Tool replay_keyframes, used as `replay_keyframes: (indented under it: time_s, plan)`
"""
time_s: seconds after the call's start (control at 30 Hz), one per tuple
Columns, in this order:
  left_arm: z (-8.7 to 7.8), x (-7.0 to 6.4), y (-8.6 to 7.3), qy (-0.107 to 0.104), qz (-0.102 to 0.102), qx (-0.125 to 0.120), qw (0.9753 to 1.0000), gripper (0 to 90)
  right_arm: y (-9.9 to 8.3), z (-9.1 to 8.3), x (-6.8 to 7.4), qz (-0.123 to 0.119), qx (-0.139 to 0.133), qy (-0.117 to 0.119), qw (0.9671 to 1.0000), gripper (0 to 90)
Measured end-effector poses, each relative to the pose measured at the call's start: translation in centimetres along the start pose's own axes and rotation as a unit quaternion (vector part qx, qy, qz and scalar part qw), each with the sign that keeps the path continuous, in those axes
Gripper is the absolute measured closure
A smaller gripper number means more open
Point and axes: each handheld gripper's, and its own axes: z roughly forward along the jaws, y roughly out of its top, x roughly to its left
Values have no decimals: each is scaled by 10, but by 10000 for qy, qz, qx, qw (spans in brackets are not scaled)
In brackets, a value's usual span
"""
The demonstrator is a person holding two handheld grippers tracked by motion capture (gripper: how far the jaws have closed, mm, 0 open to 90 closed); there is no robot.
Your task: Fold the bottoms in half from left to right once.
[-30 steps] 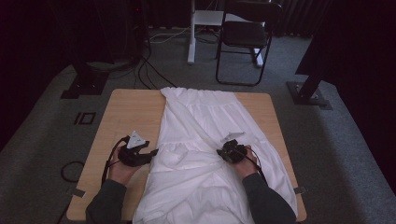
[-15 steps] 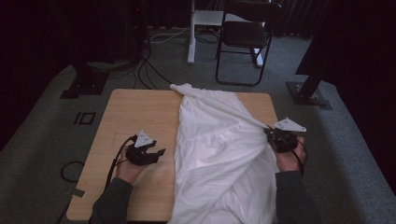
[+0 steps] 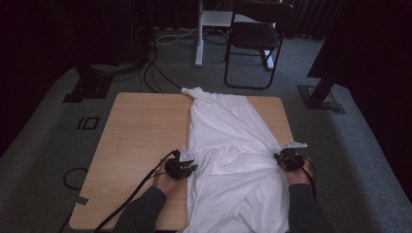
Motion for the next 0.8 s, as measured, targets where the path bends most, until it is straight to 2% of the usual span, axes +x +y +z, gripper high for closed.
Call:
replay_keyframes:
  time_s: [0.03, 0.07, 0.1, 0.17, 0.23, 0.3, 0.33, 0.37, 0.47, 0.53, 0.6, 0.67, 0.73, 0.77, 0.8]
  plan:
    - [0, 7, 0, 44, -119, 56, 9999, 847, 1, 0, 1, 9, 15, 12, 10000, 871]
    - [0, 7, 0, 44, -119, 56, 9999, 860, 2, 0, 4, -10, 23, 47, 10000, 870]
    - [-2, 15, 0, 285, -146, 155, 9994, 872, 3, 1, 8, -67, 44, 127, 9999, 866]
    - [-3, 23, 0, 497, -158, 253, 9983, 877, 4, 3, 15, -111, 10, 238, 9997, 866]
    - [-4, 35, -1, 794, -231, 357, 9959, 878, 8, 5, 23, -173, -4, 362, 9992, 863]
    - [-5, 53, -2, 1055, -390, 430, 9927, 879, 14, 10, 32, -284, -17, 442, 9986, 860]
    - [-6, 68, -4, 1202, -593, 462, 9899, 879, 16, 12, 35, -318, -15, 469, 9984, 860]
    - [-6, 73, -5, 1239, -672, 458, 9890, 880, 22, 16, 42, -392, -23, 495, 9980, 862]
    - [-8, 103, -10, 1362, -1195, 322, 9829, 881, 35, 26, 51, -520, -49, 453, 9976, 872]
    - [-8, 113, -13, 1419, -1399, 246, 9796, 882, 46, 35, 54, -515, -132, 411, 9977, 873]
    - [-10, 118, -15, 1418, -1441, 174, 9792, 881, 54, 41, 52, -370, -223, 385, 9983, 873]
    - [-13, 118, -16, 1397, -1387, 170, 9803, 804, 61, 48, 49, -204, -155, 304, 9992, 851]
    - [-18, 115, -16, 1432, -1202, 192, 9822, 736, 64, 50, 46, -115, -10, 256, 9996, 734]
    - [-20, 113, -15, 1437, -1119, 195, 9831, 698, 65, 47, 46, -128, -68, 224, 9996, 649]
    - [-25, 110, -14, 1409, -1011, 183, 9847, 674, 66, 42, 46, -112, -161, 209, 9996, 611]
